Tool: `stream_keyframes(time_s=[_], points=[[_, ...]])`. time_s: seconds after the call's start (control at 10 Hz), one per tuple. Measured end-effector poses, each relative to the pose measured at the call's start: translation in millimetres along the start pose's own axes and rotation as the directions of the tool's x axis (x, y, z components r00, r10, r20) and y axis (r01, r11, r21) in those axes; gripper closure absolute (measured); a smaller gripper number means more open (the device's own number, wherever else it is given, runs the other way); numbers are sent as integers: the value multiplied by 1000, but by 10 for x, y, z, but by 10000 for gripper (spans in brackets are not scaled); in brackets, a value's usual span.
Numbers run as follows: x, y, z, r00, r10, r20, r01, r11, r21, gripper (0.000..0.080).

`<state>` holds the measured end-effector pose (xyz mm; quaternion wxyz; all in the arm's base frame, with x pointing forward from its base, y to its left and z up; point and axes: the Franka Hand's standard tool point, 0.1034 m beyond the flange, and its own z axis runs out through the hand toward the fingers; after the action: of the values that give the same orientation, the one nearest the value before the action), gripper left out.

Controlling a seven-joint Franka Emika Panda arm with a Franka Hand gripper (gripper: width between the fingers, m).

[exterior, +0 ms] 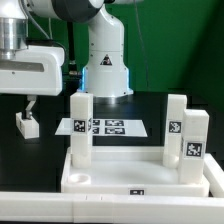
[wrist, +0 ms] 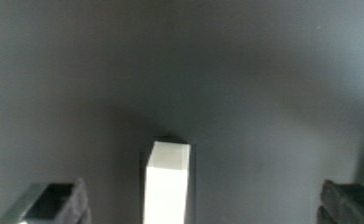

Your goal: Assemble desk

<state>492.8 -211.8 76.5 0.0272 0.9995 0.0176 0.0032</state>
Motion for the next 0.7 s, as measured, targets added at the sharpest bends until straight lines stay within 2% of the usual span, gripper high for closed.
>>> stream_keyframes(time_s=[0.1,0.2,0.3,0.5,0.7], points=[[-43,4,24,1000,7,3,-7,1000,1,150],[-271,-23,139,998,56,15,-57,998,11,150],[-496,-113,241,995,90,49,-91,995,32,150],[-599,-142,294,994,81,73,-85,995,44,150],[-596,-161,303,993,86,87,-90,995,51,150]])
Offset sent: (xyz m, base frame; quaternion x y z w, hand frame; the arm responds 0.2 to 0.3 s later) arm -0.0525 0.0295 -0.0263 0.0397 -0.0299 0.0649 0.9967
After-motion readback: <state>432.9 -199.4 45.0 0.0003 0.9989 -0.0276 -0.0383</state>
